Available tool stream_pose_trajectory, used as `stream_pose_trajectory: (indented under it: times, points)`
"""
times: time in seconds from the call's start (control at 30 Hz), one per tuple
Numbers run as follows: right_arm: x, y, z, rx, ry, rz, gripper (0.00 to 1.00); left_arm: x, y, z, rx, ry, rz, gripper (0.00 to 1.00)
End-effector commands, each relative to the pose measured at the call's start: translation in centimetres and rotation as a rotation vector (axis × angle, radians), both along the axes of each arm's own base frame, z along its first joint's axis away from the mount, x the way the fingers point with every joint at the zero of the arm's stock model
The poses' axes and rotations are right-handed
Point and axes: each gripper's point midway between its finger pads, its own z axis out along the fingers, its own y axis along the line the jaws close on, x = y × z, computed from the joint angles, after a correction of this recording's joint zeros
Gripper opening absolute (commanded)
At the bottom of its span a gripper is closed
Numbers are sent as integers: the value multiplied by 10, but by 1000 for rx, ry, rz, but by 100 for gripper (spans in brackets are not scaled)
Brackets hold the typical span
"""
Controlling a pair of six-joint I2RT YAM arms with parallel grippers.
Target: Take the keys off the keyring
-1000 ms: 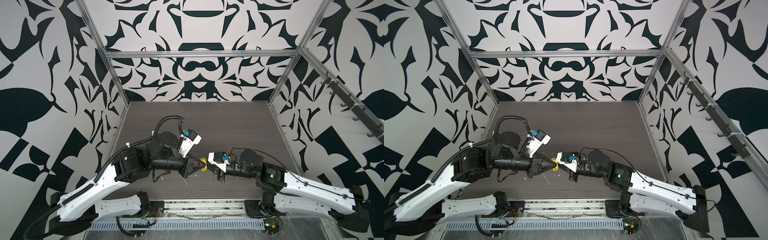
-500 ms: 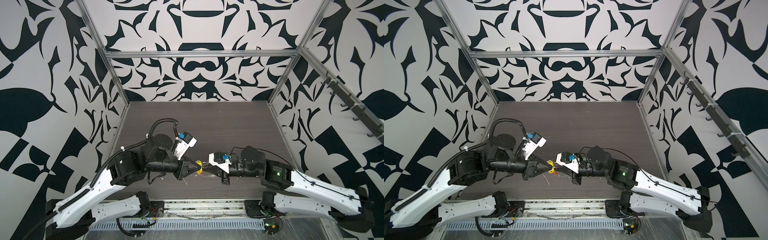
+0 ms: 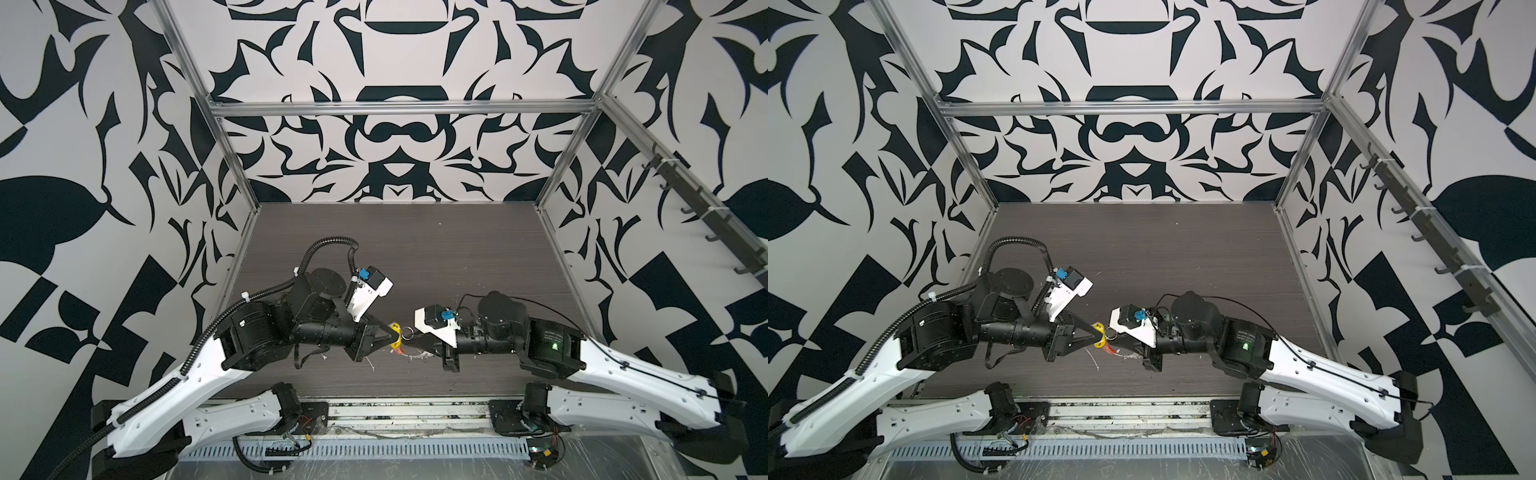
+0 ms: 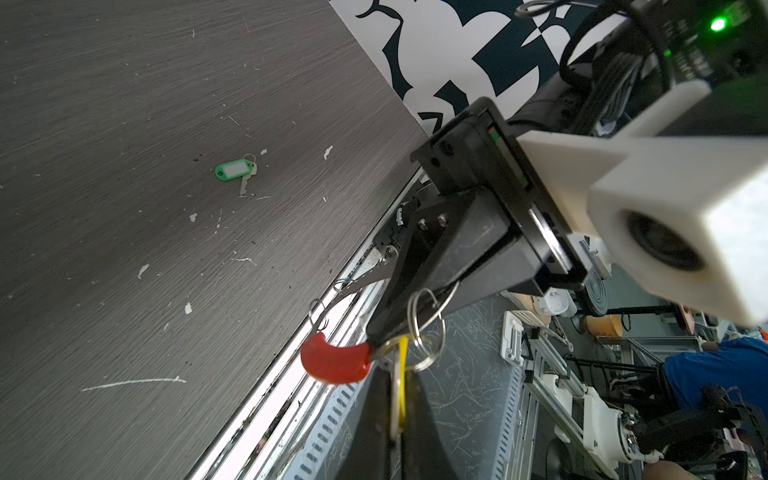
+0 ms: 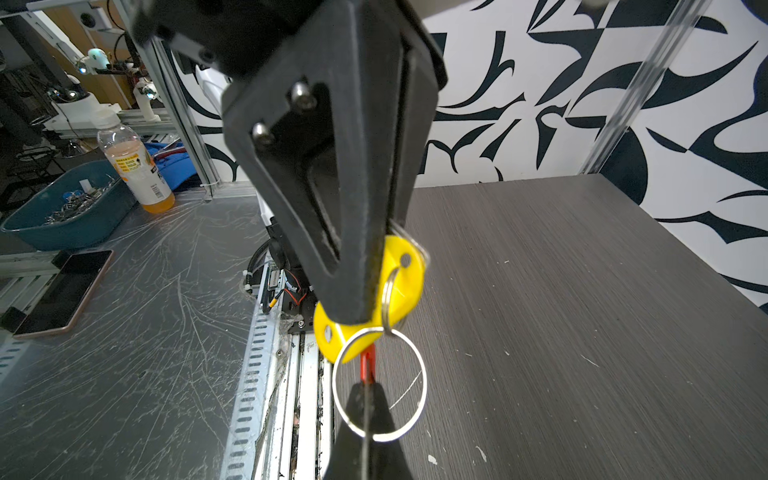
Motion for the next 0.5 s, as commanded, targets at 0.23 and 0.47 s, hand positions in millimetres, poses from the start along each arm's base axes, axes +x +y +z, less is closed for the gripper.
stream_pose_trajectory:
  times: [0.23, 0.47]
  points:
    - [-17, -6, 0, -24, 47, 70, 0, 16, 15, 13, 5, -64, 95, 2]
    - [-17, -5, -2, -23, 56, 71, 0, 18, 16, 13, 10, -72, 103, 2]
